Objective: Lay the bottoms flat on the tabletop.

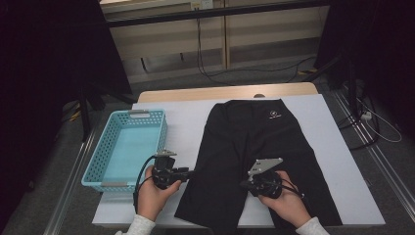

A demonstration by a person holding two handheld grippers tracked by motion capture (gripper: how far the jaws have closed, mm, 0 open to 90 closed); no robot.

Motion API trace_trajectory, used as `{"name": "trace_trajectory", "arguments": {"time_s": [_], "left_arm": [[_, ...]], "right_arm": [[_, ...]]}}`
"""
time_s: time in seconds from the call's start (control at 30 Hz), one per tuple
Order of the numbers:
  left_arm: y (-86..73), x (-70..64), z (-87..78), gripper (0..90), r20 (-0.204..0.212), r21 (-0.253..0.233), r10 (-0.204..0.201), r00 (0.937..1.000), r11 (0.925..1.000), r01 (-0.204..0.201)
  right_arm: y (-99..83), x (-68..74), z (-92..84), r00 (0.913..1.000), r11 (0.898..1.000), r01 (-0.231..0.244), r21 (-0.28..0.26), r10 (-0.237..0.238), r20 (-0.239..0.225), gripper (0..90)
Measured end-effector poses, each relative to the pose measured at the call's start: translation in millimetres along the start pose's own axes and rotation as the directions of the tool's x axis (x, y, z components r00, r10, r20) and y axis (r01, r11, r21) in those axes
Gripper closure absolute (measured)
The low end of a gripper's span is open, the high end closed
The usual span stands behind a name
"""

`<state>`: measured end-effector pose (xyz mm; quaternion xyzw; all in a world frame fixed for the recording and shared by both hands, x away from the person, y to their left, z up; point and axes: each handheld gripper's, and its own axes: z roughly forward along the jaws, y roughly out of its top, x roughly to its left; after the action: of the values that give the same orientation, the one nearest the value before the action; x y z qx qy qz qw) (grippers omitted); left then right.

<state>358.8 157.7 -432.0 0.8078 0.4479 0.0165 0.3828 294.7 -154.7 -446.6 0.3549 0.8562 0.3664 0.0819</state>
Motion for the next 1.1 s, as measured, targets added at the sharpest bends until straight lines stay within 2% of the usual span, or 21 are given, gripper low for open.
{"name": "trace_trajectory", "arguments": {"time_s": [0.1, 0.2, 0.3, 0.4, 0.47, 0.53, 0.63, 0.7, 0.77, 0.83, 0.93, 1.0, 1.1], "left_arm": [[4.5, -0.1, 6.4, 54.4, -0.024, -0.009, 0.033, 0.9992, 0.9994, -0.033], [5.4, 1.0, 13.8, 54.6, -0.019, -0.007, 0.017, 0.9997, 0.9998, -0.018], [7.6, 3.1, 18.0, 56.0, -0.023, 0.0, 0.027, 0.9994, 0.9996, -0.027], [8.3, 5.7, 24.5, 59.5, -0.03, 0.012, 0.009, 0.9995, 0.9999, -0.008], [9.8, 5.4, 27.7, 65.7, -0.027, 0.016, 0.004, 0.9996, 0.9999, -0.004], [13.1, 3.6, 31.5, 69.5, -0.027, 0.027, 0.019, 0.9995, 0.9995, -0.018], [17.4, 3.3, 38.1, 82.8, -0.023, 0.034, 0.022, 0.9995, 0.9992, -0.021], [21.0, 3.7, 41.3, 89.0, -0.012, 0.035, 0.013, 0.9998, 0.9993, -0.013], [24.4, 3.2, 41.3, 89.8, -0.044, -0.006, 0.031, 0.9985, 0.9995, -0.032], [27.3, 4.5, 37.4, 89.8, -0.053, -0.047, 0.018, 0.9985, 0.9987, -0.02], [27.4, 8.6, 34.9, 89.7, -0.074, -0.05, 0.025, 0.997, 0.9983, -0.028], [25.1, 11.4, 36.2, 88.4, -0.072, -0.044, 0.007, 0.9974, 0.999, -0.01], [24.4, 9.8, 36.1, 87.0, -0.072, -0.041, 0.014, 0.9973, 0.999, -0.017]], "right_arm": [[-1.4, -2.8, -1.5, 0.9998, 1.0, -0.014, 0.002, 0.014, 0.011, 88.9], [-1.7, -4.0, -3.1, 0.9994, 1.0, -0.014, 0.009, 0.013, 0.032, 89.4], [-2.1, -4.3, -3.2, 0.9993, 1.0, -0.012, 0.017, 0.012, 0.035, 89.4], [-2.0, -3.8, -2.6, 0.9994, 1.0, -0.007, 0.018, 0.006, 0.035, 89.4], [-1.9, -4.1, -2.4, 0.9992, 1.0, -0.009, 0.017, 0.008, 0.038, 89.3], [-2.0, -5.2, -2.5, 0.9986, 1.0, -0.014, 0.011, 0.013, 0.052, 89.4], [-1.8, -6.8, -3.0, 0.9971, 1.0, -0.017, 0.008, 0.016, 0.074, 90.0], [-2.1, -7.9, -3.2, 0.9974, 1.0, -0.017, 0.005, 0.016, 0.069, 90.0], [-2.1, -8.5, -2.8, 0.9975, 1.0, -0.02, 0.002, 0.02, 0.068, 90.0], [-1.6, -7.9, -1.6, 0.9974, 1.0, -0.017, -0.001, 0.017, 0.071, 90.0], [-0.4, -6.5, 1.1, 0.997, 1.0, -0.009, -0.014, 0.01, 0.077, 90.0], [1.2, -5.7, 4.2, 0.9972, 1.0, -0.006, -0.011, 0.007, 0.075, 90.0], [3.0, -3.5, 5.2, 0.997, 1.0, 0.005, -0.009, -0.004, 0.077, 88.6]]}}
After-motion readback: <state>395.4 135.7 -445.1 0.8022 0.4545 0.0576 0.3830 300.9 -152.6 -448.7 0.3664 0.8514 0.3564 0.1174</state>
